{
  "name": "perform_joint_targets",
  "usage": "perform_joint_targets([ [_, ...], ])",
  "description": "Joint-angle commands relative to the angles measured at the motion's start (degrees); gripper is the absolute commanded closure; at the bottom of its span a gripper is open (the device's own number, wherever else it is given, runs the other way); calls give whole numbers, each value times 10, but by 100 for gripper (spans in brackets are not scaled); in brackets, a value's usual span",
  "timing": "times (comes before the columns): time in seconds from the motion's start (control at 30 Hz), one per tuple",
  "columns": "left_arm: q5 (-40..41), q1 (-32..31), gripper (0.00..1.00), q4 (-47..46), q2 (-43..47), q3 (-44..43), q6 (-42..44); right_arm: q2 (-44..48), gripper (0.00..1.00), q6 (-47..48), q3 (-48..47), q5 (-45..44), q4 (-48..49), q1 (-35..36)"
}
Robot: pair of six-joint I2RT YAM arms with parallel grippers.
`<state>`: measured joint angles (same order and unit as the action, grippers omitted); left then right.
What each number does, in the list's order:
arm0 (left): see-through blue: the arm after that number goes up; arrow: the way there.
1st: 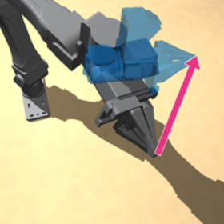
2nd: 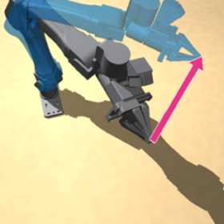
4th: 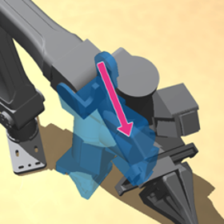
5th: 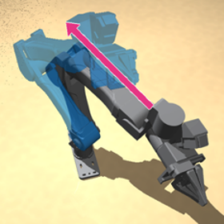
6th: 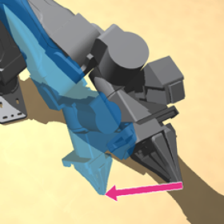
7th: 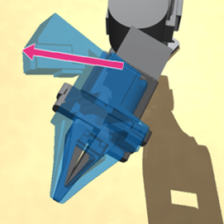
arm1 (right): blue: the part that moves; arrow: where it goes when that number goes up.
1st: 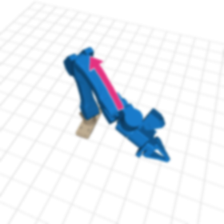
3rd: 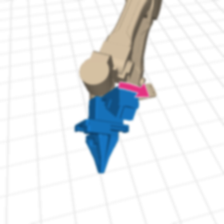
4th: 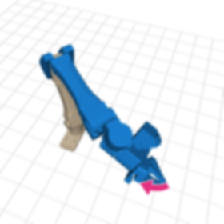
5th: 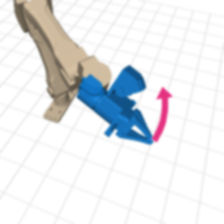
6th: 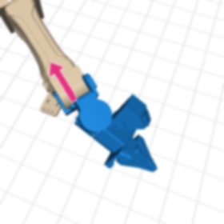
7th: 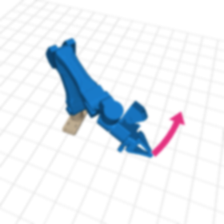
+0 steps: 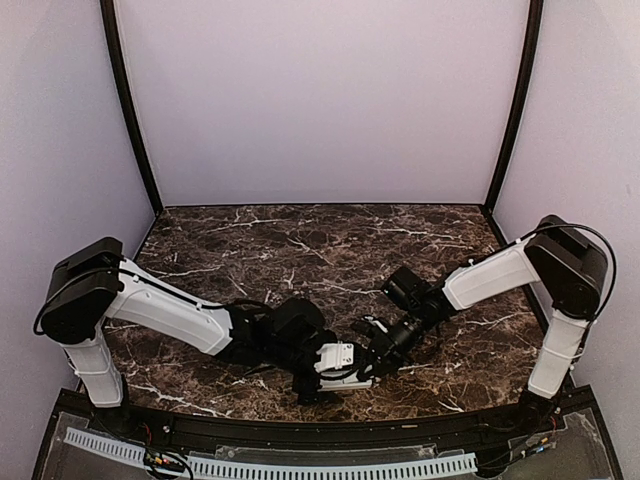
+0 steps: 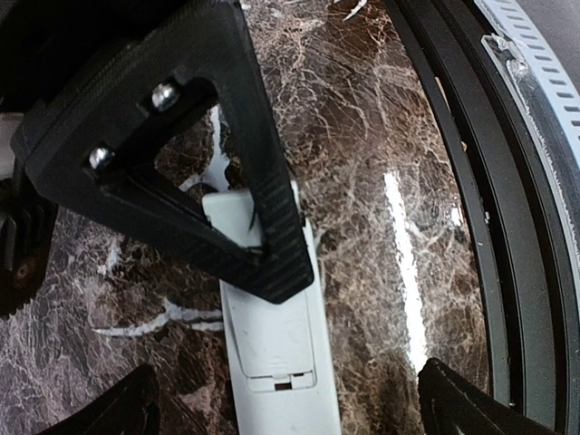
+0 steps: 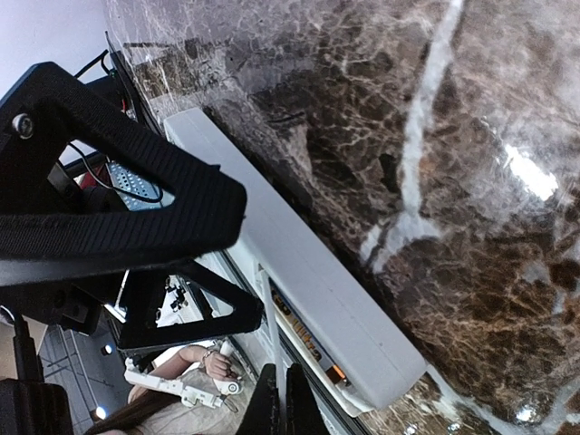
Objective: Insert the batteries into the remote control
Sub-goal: Place the battery cover on the remote control without the battery cover.
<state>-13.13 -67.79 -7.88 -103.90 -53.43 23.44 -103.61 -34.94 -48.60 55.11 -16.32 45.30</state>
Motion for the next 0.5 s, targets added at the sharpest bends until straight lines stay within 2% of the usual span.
perform_joint_targets([
  [0.0,-18,-4,1,-14,-5,-17,2,-25,100,10,-1,-30,-25,-5],
  [0.1,21,-5,1,-7,16,-17,-15,-24,100,11,0,-32,-27,-5],
  [0.23,155,-8,1,-38,124,9,-11,-22,100,15,-1,-35,-33,-5],
  [0.33,193,-8,1,-82,216,32,5,-23,100,13,3,-37,-29,-5],
  [0.37,208,-8,1,-106,231,49,6,-24,100,12,4,-38,-26,-5],
  [0.43,260,-8,1,-229,270,91,-29,-25,100,10,4,-39,-22,-5],
  [0.47,284,-8,1,-324,288,108,-51,-26,100,10,3,-39,-21,-5],
])
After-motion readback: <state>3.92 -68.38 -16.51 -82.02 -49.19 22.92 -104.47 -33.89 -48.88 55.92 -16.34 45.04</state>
